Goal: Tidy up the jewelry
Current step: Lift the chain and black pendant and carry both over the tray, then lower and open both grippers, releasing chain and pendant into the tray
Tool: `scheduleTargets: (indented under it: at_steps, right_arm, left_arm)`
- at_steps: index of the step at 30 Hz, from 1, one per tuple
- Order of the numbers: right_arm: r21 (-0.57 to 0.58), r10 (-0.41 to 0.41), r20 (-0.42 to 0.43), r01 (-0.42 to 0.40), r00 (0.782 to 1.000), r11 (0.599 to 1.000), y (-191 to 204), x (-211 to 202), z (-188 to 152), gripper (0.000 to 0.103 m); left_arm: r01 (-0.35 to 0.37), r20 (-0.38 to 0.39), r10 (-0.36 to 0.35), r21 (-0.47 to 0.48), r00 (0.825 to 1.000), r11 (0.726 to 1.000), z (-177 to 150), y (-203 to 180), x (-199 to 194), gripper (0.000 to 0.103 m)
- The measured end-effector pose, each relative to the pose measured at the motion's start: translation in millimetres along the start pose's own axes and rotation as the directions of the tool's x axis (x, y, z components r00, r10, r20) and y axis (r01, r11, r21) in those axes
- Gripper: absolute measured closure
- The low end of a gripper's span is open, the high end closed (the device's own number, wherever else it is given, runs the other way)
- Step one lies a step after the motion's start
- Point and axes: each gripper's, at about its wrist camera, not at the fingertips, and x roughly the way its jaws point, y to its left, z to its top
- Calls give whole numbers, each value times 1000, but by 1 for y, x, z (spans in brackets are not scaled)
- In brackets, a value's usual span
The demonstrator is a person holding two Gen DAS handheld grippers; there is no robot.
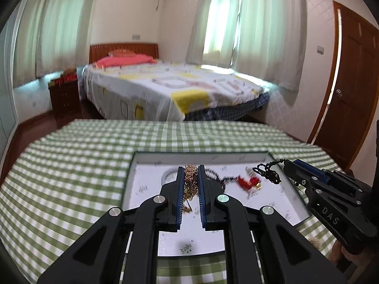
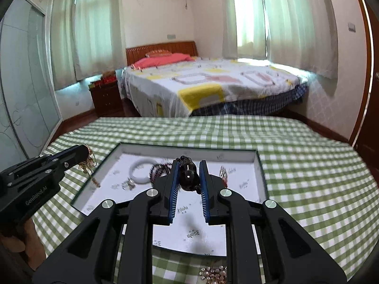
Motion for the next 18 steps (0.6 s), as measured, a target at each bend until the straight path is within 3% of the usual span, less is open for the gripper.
scheduleTargets:
  at_steps: [7, 18]
  right_arm:
    - [8, -4, -132, 5, 991, 1000, -3, 49, -28, 86]
    - [26, 6, -226, 0, 974, 1000, -8, 73, -34, 85]
  left_arm:
    - [-18, -142, 18, -1, 990, 1000, -28, 5, 54, 91]
    - [-18, -236, 9, -36, 972, 999, -45, 12, 71, 90]
